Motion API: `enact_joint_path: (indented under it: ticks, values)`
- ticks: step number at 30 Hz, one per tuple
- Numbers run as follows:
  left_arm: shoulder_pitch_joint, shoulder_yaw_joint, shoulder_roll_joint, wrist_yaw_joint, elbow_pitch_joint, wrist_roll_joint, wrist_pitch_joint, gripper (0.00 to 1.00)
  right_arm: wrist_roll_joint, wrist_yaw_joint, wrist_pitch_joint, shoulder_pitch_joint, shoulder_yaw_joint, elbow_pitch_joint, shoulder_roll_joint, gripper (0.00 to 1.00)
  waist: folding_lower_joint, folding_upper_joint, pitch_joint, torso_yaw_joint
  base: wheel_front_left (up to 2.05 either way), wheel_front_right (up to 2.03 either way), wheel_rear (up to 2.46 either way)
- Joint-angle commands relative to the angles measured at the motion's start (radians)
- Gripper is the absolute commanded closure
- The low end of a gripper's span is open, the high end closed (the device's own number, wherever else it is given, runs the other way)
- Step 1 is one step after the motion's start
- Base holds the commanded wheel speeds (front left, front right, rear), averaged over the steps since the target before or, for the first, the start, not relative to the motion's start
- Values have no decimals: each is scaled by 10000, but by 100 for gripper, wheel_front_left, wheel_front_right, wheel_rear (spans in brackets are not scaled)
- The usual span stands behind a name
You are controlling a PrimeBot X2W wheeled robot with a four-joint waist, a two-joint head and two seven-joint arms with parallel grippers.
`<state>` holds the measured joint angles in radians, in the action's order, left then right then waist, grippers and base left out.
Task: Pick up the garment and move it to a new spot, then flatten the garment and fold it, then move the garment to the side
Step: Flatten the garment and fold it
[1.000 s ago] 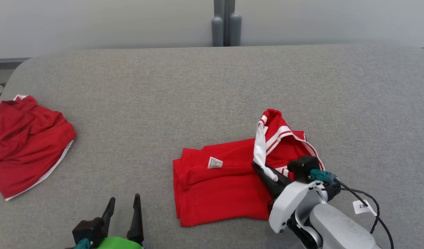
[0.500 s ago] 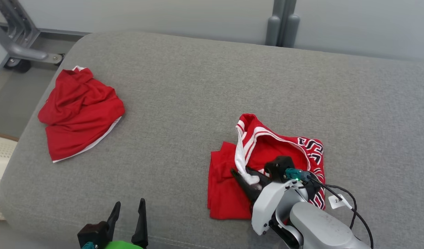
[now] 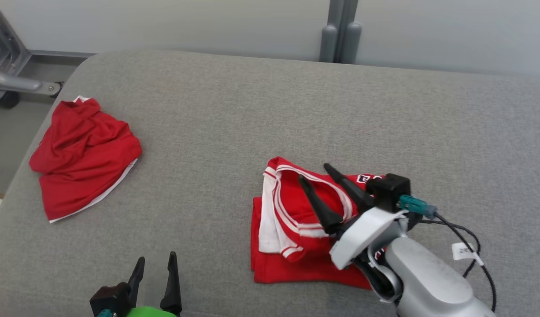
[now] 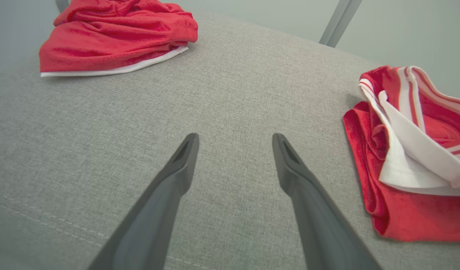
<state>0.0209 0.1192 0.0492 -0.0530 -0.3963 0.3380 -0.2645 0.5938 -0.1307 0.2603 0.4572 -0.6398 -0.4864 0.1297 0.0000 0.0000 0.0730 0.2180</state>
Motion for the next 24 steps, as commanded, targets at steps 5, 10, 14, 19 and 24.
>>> enact_joint_path:
  ticks: [5,10,14,19,24]
  values:
    - [152,-59,29,31,47,-2,7,0,-394,4,46,-1108,1390,697,518,0,0,0,-312,-793,0,0,0]
    - [150,-75,29,21,14,-8,7,0,-716,4,48,-1917,2332,801,645,0,0,0,-375,-940,0,0,0]
    - [195,-111,29,-11,-16,-54,7,0,-882,4,48,-2457,2529,874,562,0,0,0,-409,-947,0,0,0]
    - [293,-149,29,-41,-22,-101,7,0,-969,4,49,-2830,1855,1013,483,0,0,0,-421,-883,0,0,0]
    - [298,-141,29,-50,-69,-120,7,0,-931,4,26,-2922,524,1156,464,0,0,0,-415,-725,0,0,0]
